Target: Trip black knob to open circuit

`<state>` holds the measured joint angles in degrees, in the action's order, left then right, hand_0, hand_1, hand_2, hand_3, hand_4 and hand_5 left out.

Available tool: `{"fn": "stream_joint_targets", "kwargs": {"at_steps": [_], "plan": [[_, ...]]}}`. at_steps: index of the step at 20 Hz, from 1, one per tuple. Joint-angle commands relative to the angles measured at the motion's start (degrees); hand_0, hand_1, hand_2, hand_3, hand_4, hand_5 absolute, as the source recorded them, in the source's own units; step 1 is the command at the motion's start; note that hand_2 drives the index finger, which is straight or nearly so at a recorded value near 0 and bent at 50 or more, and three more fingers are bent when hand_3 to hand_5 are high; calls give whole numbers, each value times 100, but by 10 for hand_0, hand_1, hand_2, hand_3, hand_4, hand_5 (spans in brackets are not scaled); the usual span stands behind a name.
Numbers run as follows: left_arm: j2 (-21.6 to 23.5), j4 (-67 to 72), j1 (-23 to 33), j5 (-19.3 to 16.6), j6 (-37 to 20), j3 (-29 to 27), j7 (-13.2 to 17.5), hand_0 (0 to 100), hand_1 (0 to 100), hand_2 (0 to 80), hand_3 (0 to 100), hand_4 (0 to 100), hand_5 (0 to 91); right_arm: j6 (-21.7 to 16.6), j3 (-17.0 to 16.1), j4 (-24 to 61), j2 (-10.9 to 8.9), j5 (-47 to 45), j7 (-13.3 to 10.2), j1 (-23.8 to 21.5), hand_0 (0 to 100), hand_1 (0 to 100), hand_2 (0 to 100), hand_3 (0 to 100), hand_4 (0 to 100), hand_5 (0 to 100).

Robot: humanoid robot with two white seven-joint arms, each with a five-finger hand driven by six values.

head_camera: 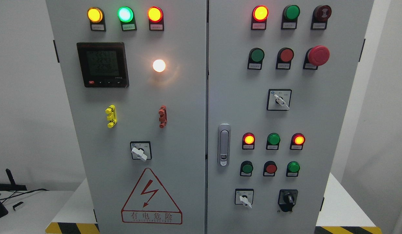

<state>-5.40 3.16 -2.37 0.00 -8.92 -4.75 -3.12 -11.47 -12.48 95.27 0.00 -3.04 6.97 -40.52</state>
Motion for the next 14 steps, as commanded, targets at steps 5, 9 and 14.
{"fn": "stream_joint_targets", "kwargs": {"at_steps": [5, 9, 14], "plan": [[3, 0, 0, -176, -5, 0, -5, 120, 389, 0, 0, 0, 0, 513, -308, 1328, -202, 5, -21, 914, 233, 614, 449, 760, 671, 563], [-5, 0, 0, -176, -5, 0, -5, 120, 389, 0, 0, 0, 0, 883, -308, 1328, -308, 5, -21, 1432, 237, 615, 455, 761, 671, 565], [3, 0, 0, -176, -5, 0, -5, 120, 389, 0, 0, 0, 0, 1278, -308, 1319, -361, 5, -21, 1968, 243, 615, 460, 761, 671, 567]]}}
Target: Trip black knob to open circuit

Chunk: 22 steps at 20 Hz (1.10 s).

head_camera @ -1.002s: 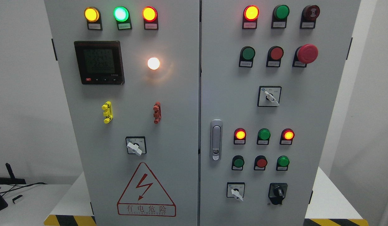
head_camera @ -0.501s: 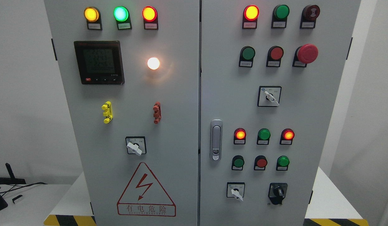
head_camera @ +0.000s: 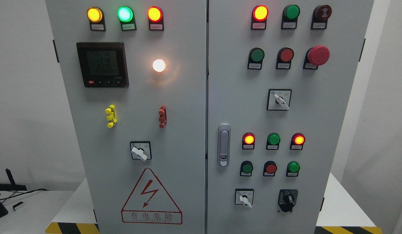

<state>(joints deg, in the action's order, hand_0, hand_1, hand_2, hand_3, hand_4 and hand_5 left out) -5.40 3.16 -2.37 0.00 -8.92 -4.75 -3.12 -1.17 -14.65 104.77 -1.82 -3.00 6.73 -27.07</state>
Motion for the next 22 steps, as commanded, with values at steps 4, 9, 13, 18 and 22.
{"fn": "stream_joint_targets", "kwargs": {"at_steps": [4, 9, 13, 18, 22], "plan": [[-5, 0, 0, -176, -5, 0, -5, 120, 389, 0, 0, 0, 0, 618, -91, 255, -196, 1, 4, 1141, 247, 615, 462, 761, 671, 568], [3, 0, 0, -176, -5, 0, -5, 120, 389, 0, 0, 0, 0, 1004, -91, 88, -213, 1, 4, 1818, 250, 615, 464, 761, 671, 568], [3, 0, 0, -176, -5, 0, -5, 120, 389, 0, 0, 0, 0, 1110, -82, -141, -283, 10, 4, 2205, 248, 623, 464, 763, 681, 611], [3, 0, 0, -176, -5, 0, -5, 120, 389, 0, 0, 0, 0, 1242, -82, -264, -353, 10, 4, 2452, 213, 710, 460, 768, 705, 683], [3, 0, 0, -176, -5, 0, -5, 120, 389, 0, 0, 0, 0, 1242, -82, -352, -407, 10, 4, 2548, 244, 758, 455, 765, 708, 684]]}}
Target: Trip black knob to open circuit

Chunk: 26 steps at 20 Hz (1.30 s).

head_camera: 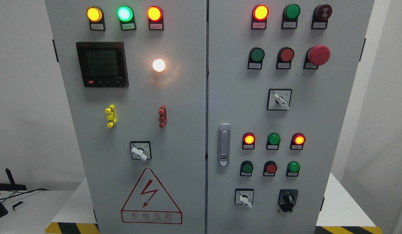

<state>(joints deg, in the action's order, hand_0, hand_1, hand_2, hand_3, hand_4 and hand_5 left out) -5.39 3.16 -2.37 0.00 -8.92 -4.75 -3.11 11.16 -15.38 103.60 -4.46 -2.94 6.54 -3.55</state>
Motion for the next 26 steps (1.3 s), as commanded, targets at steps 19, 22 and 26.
{"fn": "stream_joint_targets", "kwargs": {"at_steps": [19, 22, 26], "plan": [[-6, 0, 0, -176, -5, 0, -5, 120, 389, 0, 0, 0, 0, 176, 62, -718, -134, -5, 5, 804, 341, 727, 447, 778, 742, 744], [3, 0, 0, -176, -5, 0, -5, 120, 389, 0, 0, 0, 0, 176, 62, -718, -125, -13, 5, 795, 360, 730, 447, 866, 785, 813], [3, 0, 0, -176, -5, 0, -5, 120, 389, 0, 0, 0, 0, 176, 62, -727, -134, -13, 5, 804, 372, 732, 441, 924, 832, 857]]}}
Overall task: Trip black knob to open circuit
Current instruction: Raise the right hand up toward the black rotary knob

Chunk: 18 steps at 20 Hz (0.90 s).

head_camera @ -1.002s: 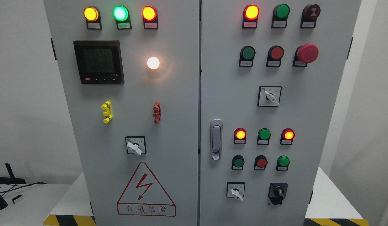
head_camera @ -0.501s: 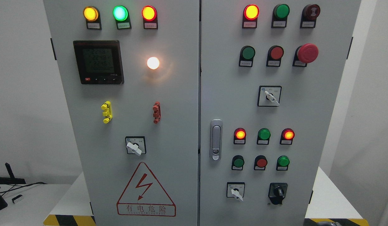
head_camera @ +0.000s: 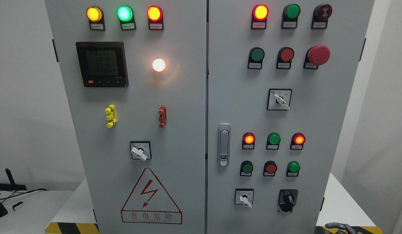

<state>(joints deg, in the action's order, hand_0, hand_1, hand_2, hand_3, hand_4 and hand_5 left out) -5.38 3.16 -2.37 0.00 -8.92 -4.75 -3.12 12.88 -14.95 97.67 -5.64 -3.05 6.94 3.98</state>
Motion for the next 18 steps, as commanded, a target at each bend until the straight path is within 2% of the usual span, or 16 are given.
{"fn": "stream_joint_targets", "kwargs": {"at_steps": [1, 6, 12, 18], "plan": [[2, 0, 0, -176, -5, 0, -5, 120, 389, 0, 0, 0, 0, 4, 19, -134, -16, -3, -35, 50, 373, 733, 440, 932, 842, 861], [2, 0, 0, -176, -5, 0, -5, 120, 389, 0, 0, 0, 0, 12, 27, -178, -7, -3, -35, 102, 378, 732, 437, 974, 892, 879], [-6, 0, 0, -176, -5, 0, -5, 120, 389, 0, 0, 0, 0, 12, 27, -178, -7, 6, -78, 120, 373, 731, 447, 1000, 1000, 923], [-6, 0, 0, -176, -5, 0, -5, 120, 389, 0, 0, 0, 0, 21, 36, -196, 2, 6, -157, 164, 370, 729, 478, 1000, 1000, 946]]}}
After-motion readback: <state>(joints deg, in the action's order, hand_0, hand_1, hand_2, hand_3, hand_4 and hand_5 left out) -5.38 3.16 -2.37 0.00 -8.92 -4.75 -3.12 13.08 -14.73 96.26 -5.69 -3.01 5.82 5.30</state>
